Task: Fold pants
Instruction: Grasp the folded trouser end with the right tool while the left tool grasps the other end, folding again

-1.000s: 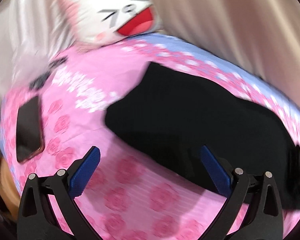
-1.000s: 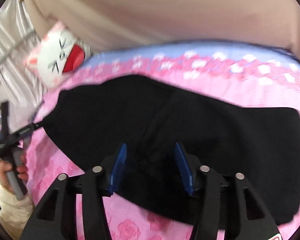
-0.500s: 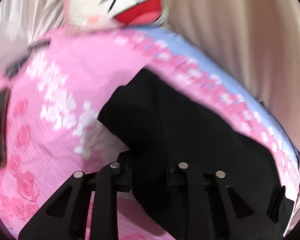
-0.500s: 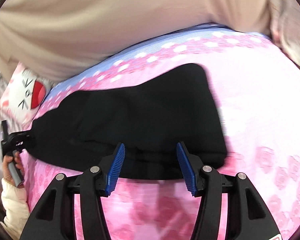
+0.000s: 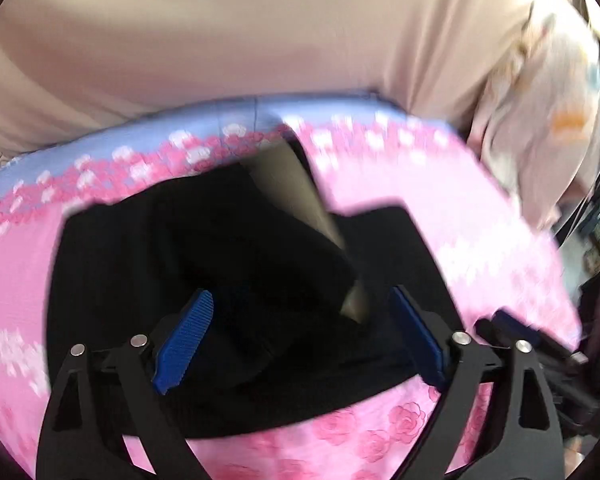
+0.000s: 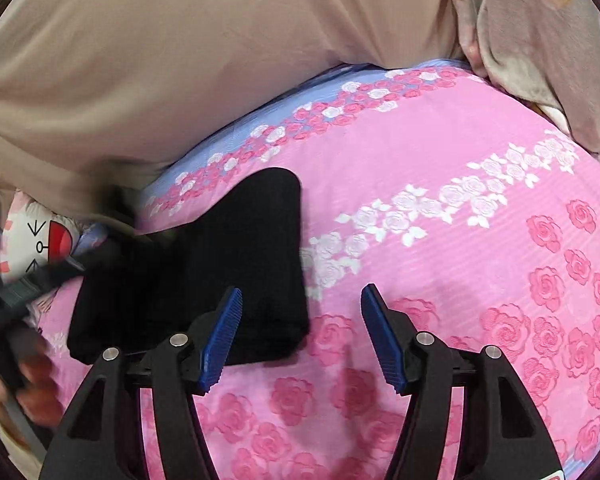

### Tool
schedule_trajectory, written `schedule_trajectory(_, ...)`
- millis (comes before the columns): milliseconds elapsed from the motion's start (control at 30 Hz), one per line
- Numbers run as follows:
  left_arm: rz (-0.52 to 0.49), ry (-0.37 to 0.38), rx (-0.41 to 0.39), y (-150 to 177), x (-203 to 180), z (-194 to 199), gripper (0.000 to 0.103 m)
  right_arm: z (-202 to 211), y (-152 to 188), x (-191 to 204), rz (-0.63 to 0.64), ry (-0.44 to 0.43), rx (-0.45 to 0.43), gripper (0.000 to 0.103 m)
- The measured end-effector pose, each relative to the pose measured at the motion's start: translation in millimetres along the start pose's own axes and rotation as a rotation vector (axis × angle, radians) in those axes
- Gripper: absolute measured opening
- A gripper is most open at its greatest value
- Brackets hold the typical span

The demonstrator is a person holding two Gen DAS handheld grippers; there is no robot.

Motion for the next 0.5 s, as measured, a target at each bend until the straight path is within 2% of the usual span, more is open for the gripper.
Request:
schedule_trajectory(100,-0.032,-0.067,-0.079,3,-8,16,0.088,5,-3,-9,0.005,0.003,-0.006,0.061)
schedule_trajectory(133,-0.023,-0.09,-0.105,1,-3,26,0.092,4,-5,-9,0.013,0.001,-0.005,0.061)
schedule_trajectory(233,0.057,-0.13,-0.188,-6,31,61,0.094,-2,-16,9,0.059,-0.045,0.001,0.061)
schedule_trajectory(267,0.09,-0.154,-0.204,-8,45,70,0.097,-8,-21,21,0.083,-0.078,0.011,0.061)
schedule_trajectory(300,0.135,-0.201,-0.218,-10,66,80,0.098,-14,-25,33,0.107,-0.105,0.025,0.062)
schedule_trajectory(367,0.203,-0.289,-0.23,-8,100,92,0.098,-34,-31,60,0.172,-0.143,0.063,0.077)
schedule_trajectory(400,0.236,-0.347,-0.24,-4,120,98,0.098,-45,-32,72,0.2,-0.148,0.08,0.08)
schedule_trajectory(500,0.301,-0.466,-0.211,11,165,102,0.098,-88,-34,100,0.243,-0.148,0.161,0.08)
Point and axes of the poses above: each gripper's, at about its wrist camera, not at the fingertips, and z roughly against the way its jaws point, x to its left, y to its underside, the point moved 2 cm from there along -z, roughly the way its jaws point, and after that the axes turned 3 degrees about x, right-handed, at the moved point
